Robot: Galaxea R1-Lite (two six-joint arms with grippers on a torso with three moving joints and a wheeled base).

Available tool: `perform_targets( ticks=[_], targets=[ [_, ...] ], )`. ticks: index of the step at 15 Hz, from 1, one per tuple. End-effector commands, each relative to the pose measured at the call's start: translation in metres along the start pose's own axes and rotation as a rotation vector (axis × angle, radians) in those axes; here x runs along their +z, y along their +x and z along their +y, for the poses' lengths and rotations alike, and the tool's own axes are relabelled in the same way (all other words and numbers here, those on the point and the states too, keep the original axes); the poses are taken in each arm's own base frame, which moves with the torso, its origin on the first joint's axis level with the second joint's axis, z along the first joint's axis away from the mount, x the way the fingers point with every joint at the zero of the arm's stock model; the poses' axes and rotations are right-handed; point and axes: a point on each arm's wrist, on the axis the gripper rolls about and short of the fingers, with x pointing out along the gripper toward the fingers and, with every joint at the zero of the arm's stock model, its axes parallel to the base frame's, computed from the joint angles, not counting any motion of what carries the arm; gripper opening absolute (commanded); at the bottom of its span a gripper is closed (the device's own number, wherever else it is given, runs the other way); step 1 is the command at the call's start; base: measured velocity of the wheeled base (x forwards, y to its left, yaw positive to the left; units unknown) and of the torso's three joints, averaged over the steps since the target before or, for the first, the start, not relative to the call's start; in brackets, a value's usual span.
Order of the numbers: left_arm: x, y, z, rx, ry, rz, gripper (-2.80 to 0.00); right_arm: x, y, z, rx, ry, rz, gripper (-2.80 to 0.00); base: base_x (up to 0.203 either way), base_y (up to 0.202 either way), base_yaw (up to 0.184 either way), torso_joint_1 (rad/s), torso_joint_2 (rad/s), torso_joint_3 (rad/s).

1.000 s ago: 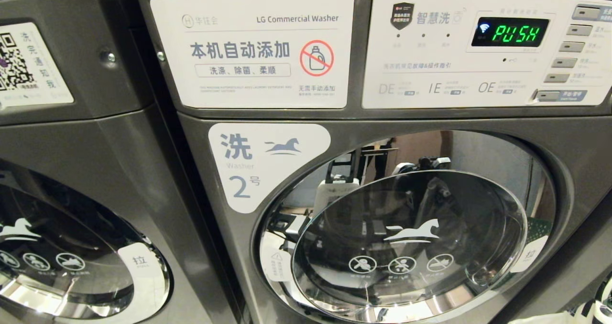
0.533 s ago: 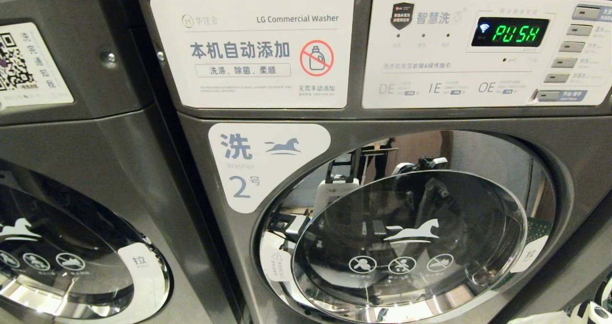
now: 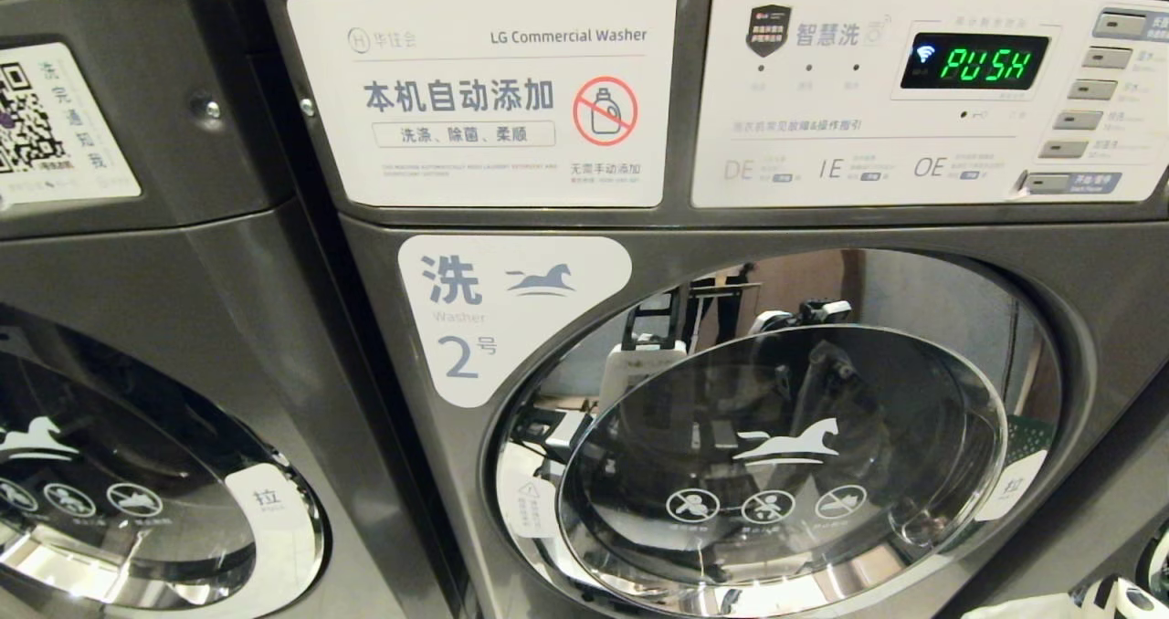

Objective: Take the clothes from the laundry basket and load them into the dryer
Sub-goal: Put the clothes in the dryer

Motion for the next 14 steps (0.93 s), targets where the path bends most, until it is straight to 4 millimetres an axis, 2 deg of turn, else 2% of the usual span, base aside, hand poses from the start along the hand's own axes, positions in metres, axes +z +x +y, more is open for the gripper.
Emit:
perform_targets(
  ticks=[1,14],
  targets=[
    [0.0000,0.0000,0.0000,0.000,0.000,0.000,-2.80,0.0001,0.0001,0.0000,0.001,-0.002,0.001,-2.80,0.000,0.000,0.000,0.000,0.00,0.000],
    [0.0000,0.0000,0.0000,0.000,0.000,0.000,-2.80,0.0001,0.0001,0.0000,-0.001,-0.003,0.001,-2.80,0.000,0.000,0.000,0.000,0.00,0.000]
  ],
)
